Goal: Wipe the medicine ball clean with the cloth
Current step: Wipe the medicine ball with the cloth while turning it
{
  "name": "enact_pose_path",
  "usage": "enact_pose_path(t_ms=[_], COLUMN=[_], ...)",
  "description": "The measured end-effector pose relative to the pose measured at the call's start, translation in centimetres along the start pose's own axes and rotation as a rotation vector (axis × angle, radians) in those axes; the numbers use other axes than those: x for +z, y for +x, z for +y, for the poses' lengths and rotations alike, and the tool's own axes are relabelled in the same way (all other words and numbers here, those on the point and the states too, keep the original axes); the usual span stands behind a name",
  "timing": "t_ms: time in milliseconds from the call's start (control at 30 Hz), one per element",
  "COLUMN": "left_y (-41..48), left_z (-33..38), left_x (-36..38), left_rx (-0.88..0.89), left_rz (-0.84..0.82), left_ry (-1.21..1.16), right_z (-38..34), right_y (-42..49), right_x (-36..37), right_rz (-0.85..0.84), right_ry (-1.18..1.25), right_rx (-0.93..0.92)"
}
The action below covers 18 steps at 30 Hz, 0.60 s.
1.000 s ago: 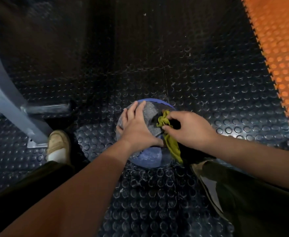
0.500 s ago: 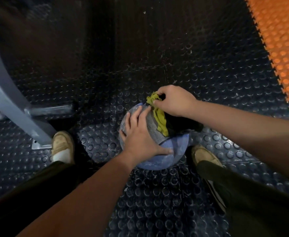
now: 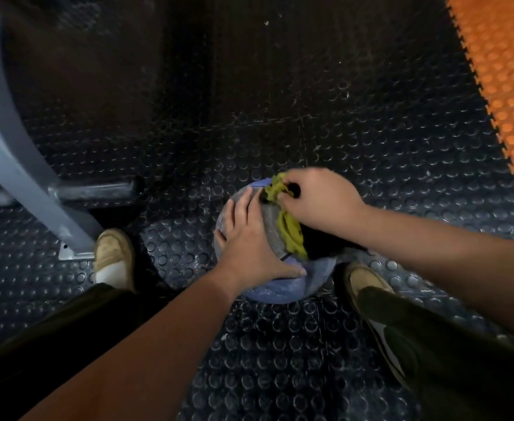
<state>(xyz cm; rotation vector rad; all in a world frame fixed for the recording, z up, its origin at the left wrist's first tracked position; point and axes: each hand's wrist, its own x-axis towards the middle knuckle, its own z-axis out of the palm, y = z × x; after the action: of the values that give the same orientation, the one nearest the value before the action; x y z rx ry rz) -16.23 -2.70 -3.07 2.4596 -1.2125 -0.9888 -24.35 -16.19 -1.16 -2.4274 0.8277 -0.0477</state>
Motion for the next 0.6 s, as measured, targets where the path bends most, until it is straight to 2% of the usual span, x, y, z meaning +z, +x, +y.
enact_pose_path(t_ms=[167, 367, 500, 600], left_y=[-0.7, 1.2, 1.2, 0.8], left_z=[0.5, 0.1, -0.2, -0.3], left_x=[1.0, -0.9, -1.3, -0.7], left_rx=[0.021, -0.001, 0.013, 0.023], left_rz=[0.019, -0.024, -0.030, -0.008], left_ry=[0.021, -0.077, -0.094, -0.069], right_z=[-0.7, 0.5, 0.9, 0.7], right_y=[4.9, -1.2, -5.2, -4.5], right_x=[0.0, -0.1, 0.3, 0.2], right_rz=[-0.156, -0.048, -0.118, -0.094], right_ry=[-0.056, 0.024, 0.011, -0.039], right_rx=[0.069, -0.013, -0.071, -0.096])
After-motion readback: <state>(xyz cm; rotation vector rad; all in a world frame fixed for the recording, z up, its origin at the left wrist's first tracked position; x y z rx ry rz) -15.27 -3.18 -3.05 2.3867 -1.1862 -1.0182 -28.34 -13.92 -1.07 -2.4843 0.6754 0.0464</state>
